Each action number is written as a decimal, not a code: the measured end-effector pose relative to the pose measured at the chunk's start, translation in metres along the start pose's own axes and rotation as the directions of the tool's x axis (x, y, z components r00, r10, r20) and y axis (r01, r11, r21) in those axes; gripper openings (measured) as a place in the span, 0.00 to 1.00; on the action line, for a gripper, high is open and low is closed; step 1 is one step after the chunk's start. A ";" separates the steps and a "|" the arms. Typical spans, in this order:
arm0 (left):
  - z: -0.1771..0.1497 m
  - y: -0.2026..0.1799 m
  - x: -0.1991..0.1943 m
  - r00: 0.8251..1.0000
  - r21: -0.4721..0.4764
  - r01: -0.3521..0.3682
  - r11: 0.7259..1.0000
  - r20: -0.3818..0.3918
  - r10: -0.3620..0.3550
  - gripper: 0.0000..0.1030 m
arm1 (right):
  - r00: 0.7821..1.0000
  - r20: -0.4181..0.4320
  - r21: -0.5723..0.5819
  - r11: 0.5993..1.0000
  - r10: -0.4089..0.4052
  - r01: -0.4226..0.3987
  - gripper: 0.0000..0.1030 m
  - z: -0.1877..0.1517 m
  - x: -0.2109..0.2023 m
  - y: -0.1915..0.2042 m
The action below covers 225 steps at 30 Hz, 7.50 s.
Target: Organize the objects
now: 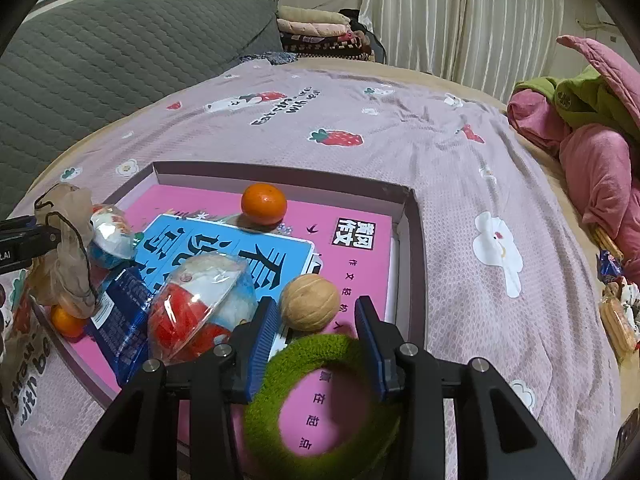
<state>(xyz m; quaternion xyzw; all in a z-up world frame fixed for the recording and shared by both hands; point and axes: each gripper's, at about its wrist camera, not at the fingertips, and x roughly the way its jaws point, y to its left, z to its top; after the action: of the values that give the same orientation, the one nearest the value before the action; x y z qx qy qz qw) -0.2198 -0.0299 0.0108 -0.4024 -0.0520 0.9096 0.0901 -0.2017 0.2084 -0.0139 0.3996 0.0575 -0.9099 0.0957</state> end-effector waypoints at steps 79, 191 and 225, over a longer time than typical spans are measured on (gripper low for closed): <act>0.045 0.000 -0.012 0.909 -0.088 0.013 0.996 -0.414 -0.049 0.60 | 0.997 -0.079 0.025 1.000 0.014 -0.012 0.48 0.017 -0.048 -0.007; -0.047 -0.014 -0.031 0.987 0.108 -0.120 0.987 0.116 0.108 0.59 | 1.000 -0.013 0.083 0.996 0.027 -0.026 0.49 -0.026 -0.050 0.006; -0.049 -0.013 -0.045 0.997 0.080 -0.074 0.994 0.039 0.071 0.66 | 0.999 0.019 0.079 0.996 0.049 -0.051 0.54 -0.029 -0.071 0.014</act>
<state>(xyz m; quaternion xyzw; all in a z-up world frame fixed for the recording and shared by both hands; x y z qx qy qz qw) -0.1523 -0.0258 0.0128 -0.3837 -0.0020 0.9206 0.0725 -0.1306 0.2088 0.0189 0.3965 0.0103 -0.9122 0.1029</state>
